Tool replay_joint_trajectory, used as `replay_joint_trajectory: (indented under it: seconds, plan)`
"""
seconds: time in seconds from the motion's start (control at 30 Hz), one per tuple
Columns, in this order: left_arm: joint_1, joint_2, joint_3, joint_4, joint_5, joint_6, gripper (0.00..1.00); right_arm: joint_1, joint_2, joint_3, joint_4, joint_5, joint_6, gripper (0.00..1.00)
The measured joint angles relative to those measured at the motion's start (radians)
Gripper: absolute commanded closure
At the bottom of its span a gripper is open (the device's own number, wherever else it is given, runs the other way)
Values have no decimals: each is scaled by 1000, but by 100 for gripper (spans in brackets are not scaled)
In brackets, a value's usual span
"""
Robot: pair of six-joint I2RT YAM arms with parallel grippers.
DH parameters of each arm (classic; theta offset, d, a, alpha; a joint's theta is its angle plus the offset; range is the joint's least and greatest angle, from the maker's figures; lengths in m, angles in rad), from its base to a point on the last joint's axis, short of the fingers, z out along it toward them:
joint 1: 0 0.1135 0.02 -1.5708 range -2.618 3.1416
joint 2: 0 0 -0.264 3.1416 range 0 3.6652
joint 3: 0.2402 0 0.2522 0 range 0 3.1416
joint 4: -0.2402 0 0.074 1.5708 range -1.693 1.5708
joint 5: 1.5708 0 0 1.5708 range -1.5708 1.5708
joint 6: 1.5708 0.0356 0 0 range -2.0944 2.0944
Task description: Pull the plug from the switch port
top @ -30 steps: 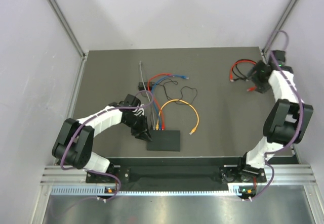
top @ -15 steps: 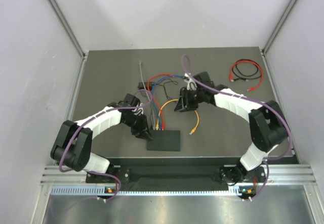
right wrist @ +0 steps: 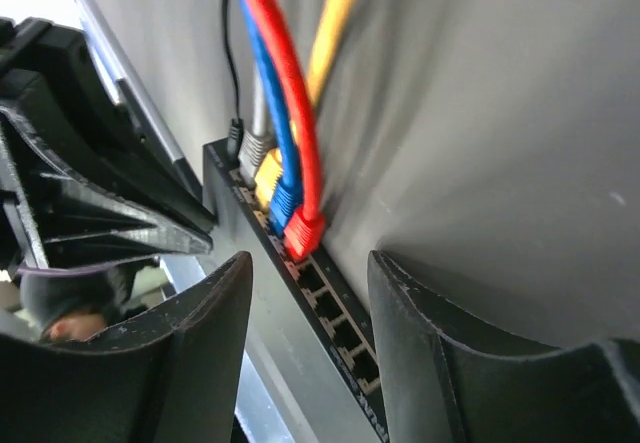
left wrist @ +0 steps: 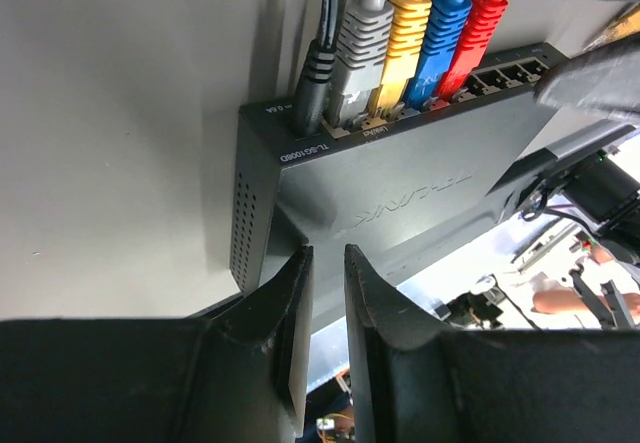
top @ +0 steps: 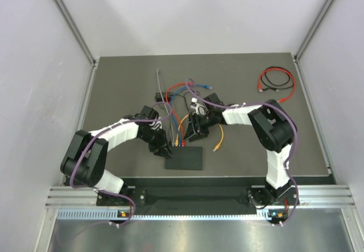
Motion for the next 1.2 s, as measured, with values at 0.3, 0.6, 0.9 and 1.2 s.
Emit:
replay_joint_trajectory:
  seconds: [0.3,0.6,0.9,1.2]
  plan:
    - [0,31,7,4,34,-15,75,27,38,-1,84,-86,-2,52]
    - [0,35,10,3,37,-18,75,34,71,-8,127,-127,-4,62]
    - [0,39,11,3,39,-23,76,34,82,-18,142,-145,-9,72]
    - [0,39,11,5,40,-32,76,34,87,-21,148,-145,-24,81]
